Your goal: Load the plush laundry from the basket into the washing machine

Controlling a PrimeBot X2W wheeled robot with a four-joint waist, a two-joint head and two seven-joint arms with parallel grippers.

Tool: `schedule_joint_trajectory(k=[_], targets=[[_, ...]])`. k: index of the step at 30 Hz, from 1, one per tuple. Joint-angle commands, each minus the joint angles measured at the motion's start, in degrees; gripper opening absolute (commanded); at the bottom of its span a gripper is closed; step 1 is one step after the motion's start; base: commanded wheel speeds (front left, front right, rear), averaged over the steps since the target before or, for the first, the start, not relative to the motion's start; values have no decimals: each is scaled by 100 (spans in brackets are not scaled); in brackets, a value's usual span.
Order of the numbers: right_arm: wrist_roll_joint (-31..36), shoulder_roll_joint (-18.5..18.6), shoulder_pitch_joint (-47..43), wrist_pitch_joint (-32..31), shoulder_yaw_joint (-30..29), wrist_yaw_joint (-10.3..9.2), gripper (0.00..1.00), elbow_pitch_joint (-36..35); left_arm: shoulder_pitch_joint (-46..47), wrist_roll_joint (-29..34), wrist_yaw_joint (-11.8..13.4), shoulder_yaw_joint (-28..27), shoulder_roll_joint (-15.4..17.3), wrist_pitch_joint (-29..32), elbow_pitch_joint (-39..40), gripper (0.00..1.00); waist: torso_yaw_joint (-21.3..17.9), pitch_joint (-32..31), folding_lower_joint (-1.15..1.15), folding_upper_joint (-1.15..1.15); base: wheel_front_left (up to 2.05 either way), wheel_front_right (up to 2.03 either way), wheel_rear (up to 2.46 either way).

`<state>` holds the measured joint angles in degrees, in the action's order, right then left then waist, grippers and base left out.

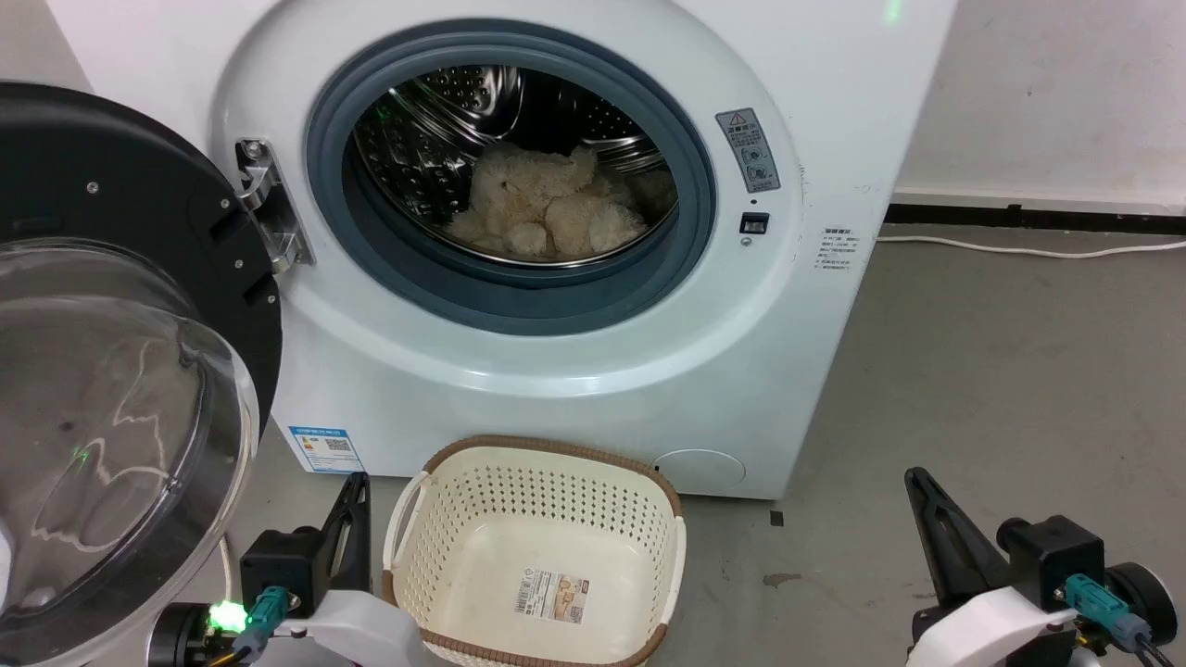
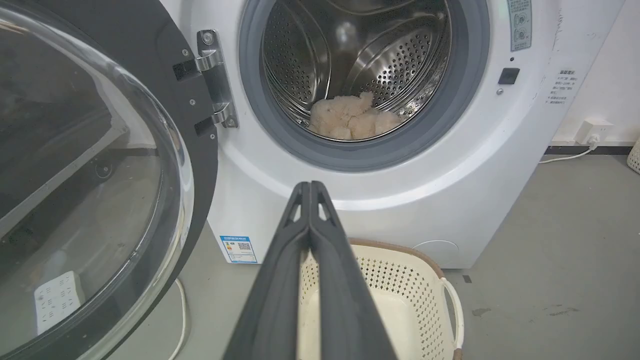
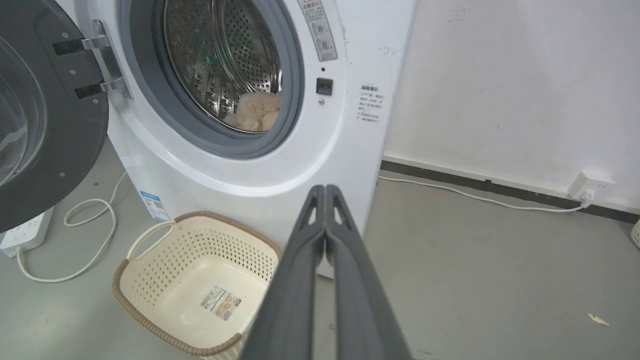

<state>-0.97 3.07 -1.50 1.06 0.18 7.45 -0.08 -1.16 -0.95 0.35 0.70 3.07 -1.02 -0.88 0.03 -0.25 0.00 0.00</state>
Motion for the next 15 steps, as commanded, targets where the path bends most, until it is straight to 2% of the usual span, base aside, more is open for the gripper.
schedule_joint_trajectory(k=[1,15], targets=[[38,-18,100,-32,-14,3,0,7,88,61,-20,-36,-9,28,49,0,-1,4,0,0,0,0,0],[97,-19,150,-106,-18,3,0,8,116,95,-35,-70,-19,102,88,0,-3,25,0,0,0,0,0]])
